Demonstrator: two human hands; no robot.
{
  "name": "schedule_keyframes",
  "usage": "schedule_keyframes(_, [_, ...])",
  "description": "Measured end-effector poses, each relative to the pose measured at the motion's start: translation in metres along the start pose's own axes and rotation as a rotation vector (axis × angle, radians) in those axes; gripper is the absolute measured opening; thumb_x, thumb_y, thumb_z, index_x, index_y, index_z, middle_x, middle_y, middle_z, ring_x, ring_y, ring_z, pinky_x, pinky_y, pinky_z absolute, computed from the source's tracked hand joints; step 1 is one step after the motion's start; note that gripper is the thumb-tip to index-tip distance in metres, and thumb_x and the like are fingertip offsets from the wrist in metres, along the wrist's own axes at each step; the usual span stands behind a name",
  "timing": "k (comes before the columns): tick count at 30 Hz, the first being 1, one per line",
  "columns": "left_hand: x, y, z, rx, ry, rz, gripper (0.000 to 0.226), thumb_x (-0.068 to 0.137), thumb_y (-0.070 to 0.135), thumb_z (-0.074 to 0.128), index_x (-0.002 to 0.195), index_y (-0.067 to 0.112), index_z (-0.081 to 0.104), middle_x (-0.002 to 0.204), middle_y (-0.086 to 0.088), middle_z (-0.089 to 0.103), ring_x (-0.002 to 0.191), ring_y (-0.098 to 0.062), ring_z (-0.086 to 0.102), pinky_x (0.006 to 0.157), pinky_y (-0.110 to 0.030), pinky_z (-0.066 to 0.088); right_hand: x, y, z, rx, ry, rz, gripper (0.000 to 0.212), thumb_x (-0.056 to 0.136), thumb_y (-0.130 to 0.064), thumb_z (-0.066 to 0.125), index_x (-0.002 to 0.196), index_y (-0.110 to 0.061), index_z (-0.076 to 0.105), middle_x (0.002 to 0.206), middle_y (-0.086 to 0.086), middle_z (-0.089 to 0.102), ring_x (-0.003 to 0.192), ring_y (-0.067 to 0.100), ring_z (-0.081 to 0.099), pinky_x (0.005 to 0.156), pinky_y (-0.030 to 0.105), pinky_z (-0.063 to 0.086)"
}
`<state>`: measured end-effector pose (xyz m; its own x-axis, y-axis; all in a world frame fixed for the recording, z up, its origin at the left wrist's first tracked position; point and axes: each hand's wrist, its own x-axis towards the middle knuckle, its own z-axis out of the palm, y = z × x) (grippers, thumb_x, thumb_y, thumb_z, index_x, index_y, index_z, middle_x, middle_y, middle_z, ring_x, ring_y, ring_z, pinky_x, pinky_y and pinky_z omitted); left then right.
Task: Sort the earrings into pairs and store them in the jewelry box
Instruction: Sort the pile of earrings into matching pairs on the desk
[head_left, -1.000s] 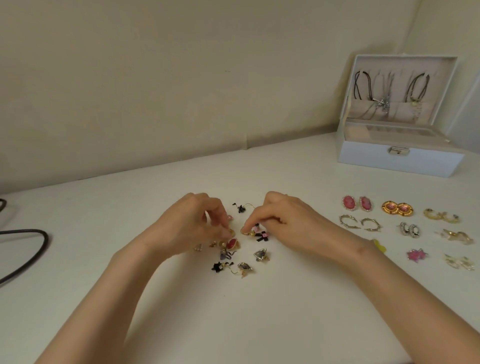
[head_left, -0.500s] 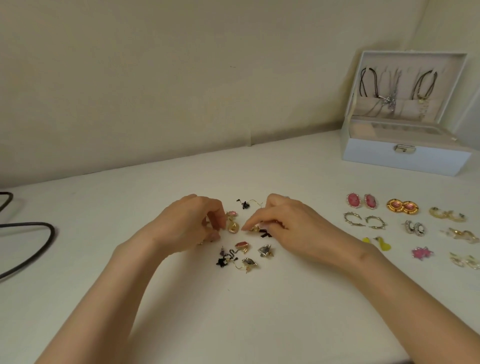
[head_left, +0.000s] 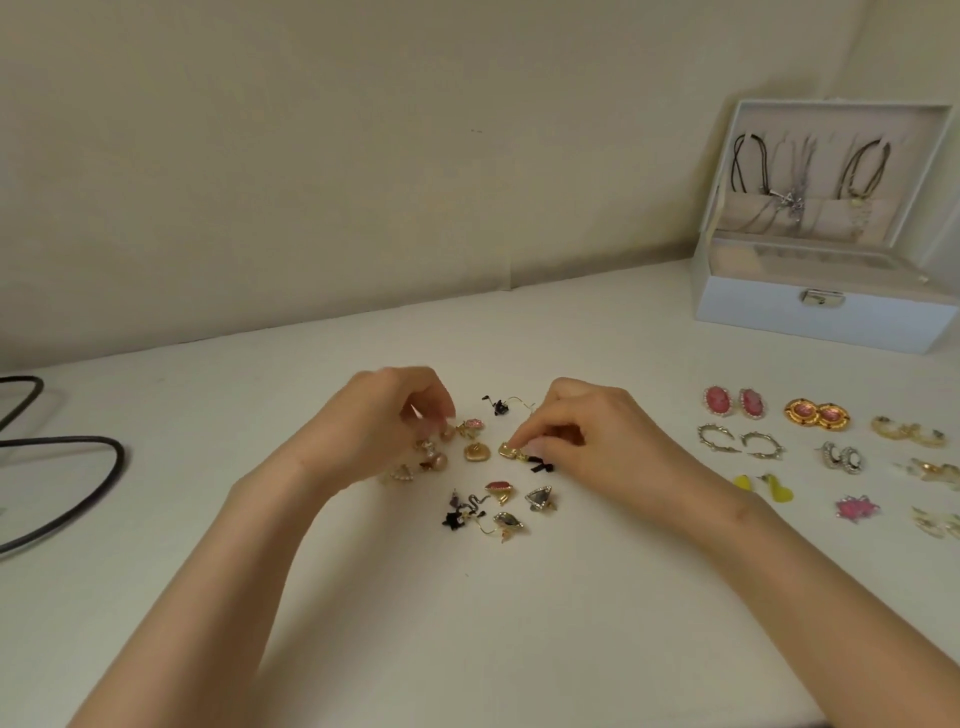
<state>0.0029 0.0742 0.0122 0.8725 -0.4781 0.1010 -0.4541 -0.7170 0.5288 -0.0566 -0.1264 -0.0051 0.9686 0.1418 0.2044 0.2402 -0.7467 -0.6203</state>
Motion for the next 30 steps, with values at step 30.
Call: schedule_keyframes(30, [0.000,-0.018,-0.015,0.037,0.074,-0.240,0.014,0.080,0.011,0.067,0.071,0.022,0.063,0.073,0.007,0.058,0.062,-0.005,0.048,0.051,-0.020,0.033,0.002,-0.017,0.008,-0.072,-0.127,-0.011,0.010,0.082,-0.011,0.062,0.086,-0.018,0.056,0.068,-0.014,0.045,0.065,-0.011,0.046,0.064,0.010,0.040])
